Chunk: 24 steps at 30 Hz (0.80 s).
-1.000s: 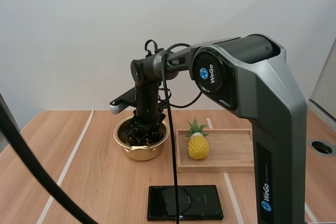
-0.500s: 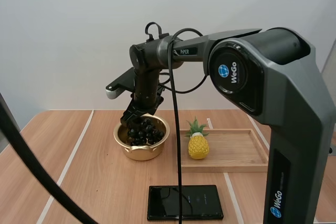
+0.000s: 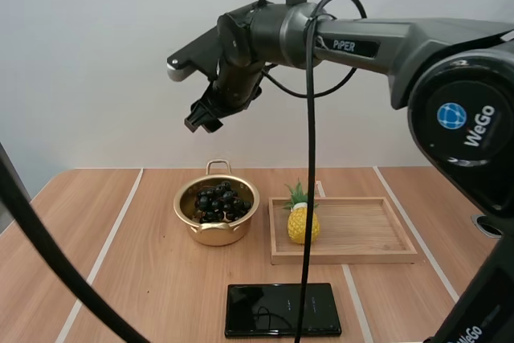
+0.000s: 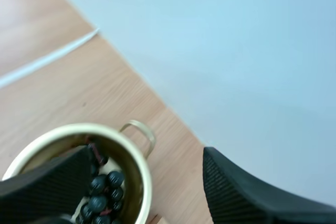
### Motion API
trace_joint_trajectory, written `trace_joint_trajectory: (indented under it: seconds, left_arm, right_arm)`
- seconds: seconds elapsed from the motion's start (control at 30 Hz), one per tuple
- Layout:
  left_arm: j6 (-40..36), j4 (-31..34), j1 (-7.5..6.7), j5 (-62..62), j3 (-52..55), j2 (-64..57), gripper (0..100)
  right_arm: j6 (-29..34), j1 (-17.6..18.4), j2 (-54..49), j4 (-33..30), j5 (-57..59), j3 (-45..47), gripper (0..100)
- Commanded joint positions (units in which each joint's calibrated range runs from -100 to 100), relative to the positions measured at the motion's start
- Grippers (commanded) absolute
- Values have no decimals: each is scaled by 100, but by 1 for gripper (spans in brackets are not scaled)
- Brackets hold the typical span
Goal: Open the pot, put the grape inside, and close it
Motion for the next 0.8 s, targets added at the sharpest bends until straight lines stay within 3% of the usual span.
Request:
trace_joint_trajectory:
  seconds: [0.0,0.33,0.5,0.77]
  left_arm:
    - [6,51,6,-81,-14,1,0]
    - [3,51,6,-81,-14,24,0]
    - [3,51,6,-81,-14,169,0]
    - [3,122,6,264,-14,462,0]
  right_arm:
    - [244,-199,-387,-87,-372,-35,100]
    - [432,-1070,-1319,-87,-993,-35,100]
    - [457,-1381,-1647,-46,-977,-35,100]
    - [991,-1778,-2379,-44,-977,-35,100]
